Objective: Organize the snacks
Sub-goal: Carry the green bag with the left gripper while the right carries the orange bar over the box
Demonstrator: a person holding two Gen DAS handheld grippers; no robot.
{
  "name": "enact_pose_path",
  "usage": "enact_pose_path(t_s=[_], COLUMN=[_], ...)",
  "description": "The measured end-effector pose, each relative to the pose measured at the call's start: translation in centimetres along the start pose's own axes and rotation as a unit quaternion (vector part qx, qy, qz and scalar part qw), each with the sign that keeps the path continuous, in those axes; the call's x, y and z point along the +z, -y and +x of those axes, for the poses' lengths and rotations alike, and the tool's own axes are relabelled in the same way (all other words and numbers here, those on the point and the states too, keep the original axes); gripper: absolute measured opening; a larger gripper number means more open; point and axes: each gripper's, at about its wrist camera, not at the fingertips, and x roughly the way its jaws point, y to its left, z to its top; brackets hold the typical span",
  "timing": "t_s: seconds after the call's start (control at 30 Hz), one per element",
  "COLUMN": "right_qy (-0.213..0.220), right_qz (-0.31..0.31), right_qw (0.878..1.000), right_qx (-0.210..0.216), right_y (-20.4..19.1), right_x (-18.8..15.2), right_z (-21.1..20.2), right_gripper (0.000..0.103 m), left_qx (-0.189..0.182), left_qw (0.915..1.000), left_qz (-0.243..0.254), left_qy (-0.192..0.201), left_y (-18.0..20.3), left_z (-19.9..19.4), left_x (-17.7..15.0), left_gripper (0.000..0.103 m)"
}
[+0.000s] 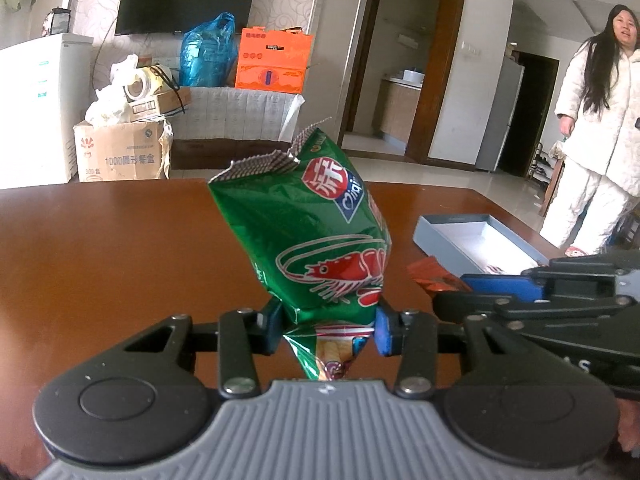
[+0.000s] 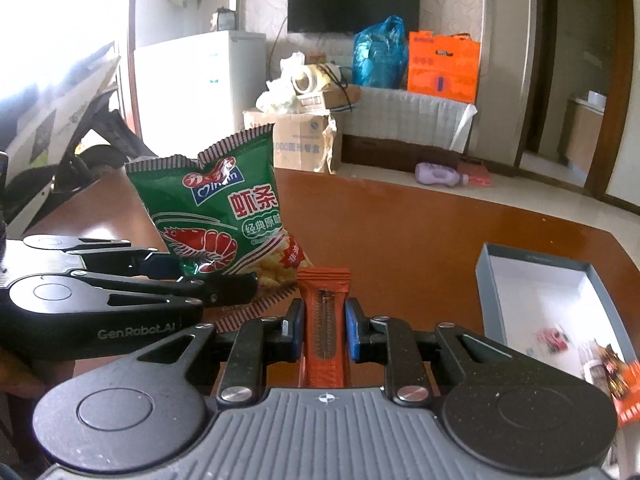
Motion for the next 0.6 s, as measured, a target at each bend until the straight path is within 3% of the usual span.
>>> enact_pose_path(t_s=[0.3, 0.6], right_qy=[0.018, 0.03], right_qz=[0.0, 0.019], right_qw=[1.0, 0.999], right_qx=[-0.017, -0.032], right_y=[0.1, 1.7], right_x=[-1.1, -1.6], right_z=[-3.9, -5.6], right_gripper=[0.023, 0.023], left_qx=[0.011, -0.001], left_qw=[0.9998, 0.9998], left_qz=[0.013, 0.016], left_qy=[0.012, 0.015], left_y=[3.3, 5.3], left_z=[-3.1, -2.0], left_x=[-0.8, -0.1], left_gripper=[0.042, 0.042])
